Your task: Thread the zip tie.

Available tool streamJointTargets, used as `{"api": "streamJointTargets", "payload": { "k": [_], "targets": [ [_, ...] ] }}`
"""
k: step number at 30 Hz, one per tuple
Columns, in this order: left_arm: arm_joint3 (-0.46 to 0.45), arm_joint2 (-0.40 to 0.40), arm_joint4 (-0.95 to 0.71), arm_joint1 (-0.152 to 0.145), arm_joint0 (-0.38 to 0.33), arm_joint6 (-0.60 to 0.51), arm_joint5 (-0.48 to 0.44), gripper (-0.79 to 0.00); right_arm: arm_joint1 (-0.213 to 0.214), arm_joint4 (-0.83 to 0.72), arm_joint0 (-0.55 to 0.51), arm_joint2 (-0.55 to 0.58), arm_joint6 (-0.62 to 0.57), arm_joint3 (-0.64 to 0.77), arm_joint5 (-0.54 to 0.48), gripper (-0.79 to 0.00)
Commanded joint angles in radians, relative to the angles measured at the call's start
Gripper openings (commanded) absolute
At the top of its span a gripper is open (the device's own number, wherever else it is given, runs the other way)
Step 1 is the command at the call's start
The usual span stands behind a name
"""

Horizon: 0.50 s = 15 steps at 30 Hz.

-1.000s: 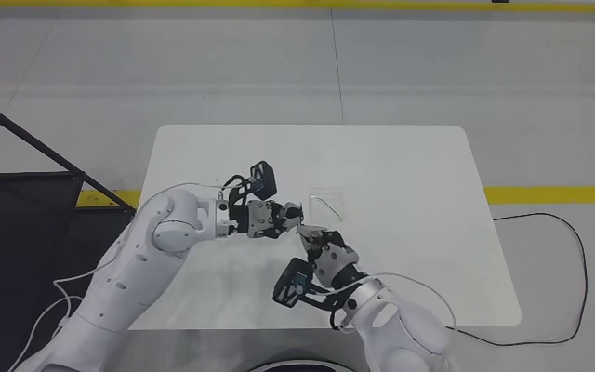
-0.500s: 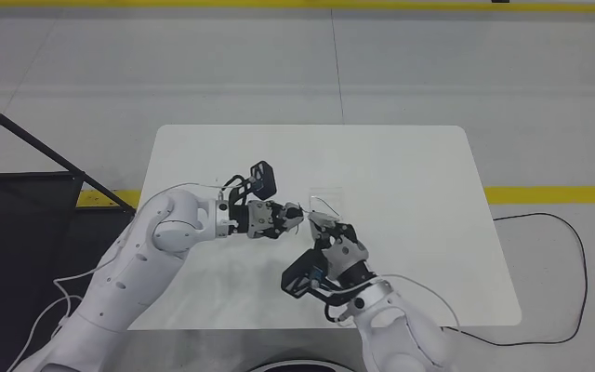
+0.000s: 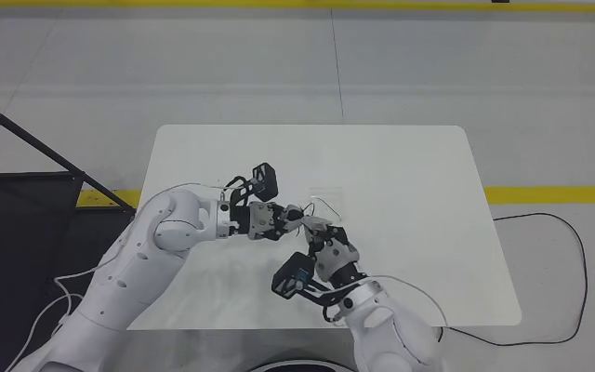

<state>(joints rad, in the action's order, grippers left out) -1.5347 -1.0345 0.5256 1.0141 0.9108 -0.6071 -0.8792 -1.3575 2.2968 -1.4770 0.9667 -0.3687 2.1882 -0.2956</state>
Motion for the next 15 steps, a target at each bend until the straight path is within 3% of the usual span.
{"api": "streamJointTargets", "payload": {
  "k": [1, 15],
  "targets": [
    [-0.001, -0.002, 0.0, -0.001, 0.002, 0.003, -0.001, -0.785, -0.001, 0.001, 0.01, -0.005, -0.014, -0.003, -0.026, -0.785],
    [0.006, -0.021, -0.035, -0.007, 0.013, 0.046, -0.011, -0.785, -0.007, -0.006, 0.06, -0.031, -0.091, -0.02, -0.171, -0.785]
  ]
}}
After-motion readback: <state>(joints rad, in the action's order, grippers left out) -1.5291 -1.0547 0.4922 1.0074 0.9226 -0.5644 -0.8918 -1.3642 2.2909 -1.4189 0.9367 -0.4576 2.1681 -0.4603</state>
